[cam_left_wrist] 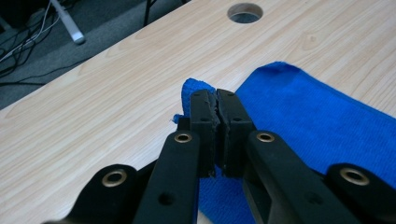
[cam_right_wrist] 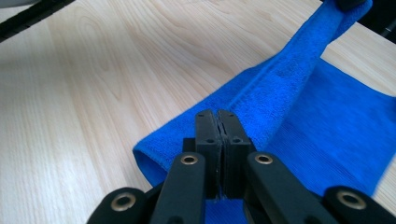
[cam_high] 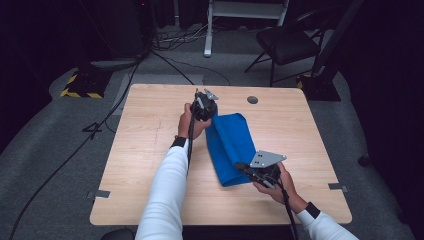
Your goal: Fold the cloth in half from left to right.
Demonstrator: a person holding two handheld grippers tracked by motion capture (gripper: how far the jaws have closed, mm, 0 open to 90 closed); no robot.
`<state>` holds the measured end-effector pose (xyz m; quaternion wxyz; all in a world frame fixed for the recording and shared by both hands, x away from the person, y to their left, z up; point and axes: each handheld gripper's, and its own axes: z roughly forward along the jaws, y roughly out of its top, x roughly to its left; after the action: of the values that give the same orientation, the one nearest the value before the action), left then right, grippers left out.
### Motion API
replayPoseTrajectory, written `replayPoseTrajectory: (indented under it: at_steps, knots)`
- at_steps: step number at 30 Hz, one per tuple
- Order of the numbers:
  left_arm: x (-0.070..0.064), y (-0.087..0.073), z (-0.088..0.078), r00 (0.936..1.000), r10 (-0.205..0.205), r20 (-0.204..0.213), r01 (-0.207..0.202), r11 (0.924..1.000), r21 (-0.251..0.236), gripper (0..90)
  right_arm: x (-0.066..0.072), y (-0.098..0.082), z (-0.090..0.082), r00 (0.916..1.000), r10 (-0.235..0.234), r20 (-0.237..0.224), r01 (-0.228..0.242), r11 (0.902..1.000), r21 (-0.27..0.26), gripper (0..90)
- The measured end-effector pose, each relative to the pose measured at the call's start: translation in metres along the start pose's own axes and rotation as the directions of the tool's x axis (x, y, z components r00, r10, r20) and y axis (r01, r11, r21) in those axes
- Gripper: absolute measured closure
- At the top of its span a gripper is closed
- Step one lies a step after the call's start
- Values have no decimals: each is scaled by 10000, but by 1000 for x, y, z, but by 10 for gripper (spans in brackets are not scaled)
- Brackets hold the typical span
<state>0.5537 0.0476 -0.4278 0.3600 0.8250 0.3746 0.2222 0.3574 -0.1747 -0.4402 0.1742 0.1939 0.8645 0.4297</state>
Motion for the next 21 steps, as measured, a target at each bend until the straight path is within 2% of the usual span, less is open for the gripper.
replayPoseTrajectory:
  at_steps: [3,13,15,21]
  knots:
    - [-6,5,6,9999,75,68,-75,10000,-8,855,-6,-7,-6,9998,129,137,-130,9999,108,886]
    - [-24,21,23,9997,245,78,-245,9997,6,830,-12,-23,-15,9986,43,531,-69,9988,492,885]
    - [-31,27,28,9988,481,119,-482,9988,34,832,-15,-28,-16,9980,66,635,-107,9979,637,885]
    - [-43,36,37,9978,657,54,-658,9978,73,828,-19,-34,-20,9971,250,718,-299,9972,683,885]
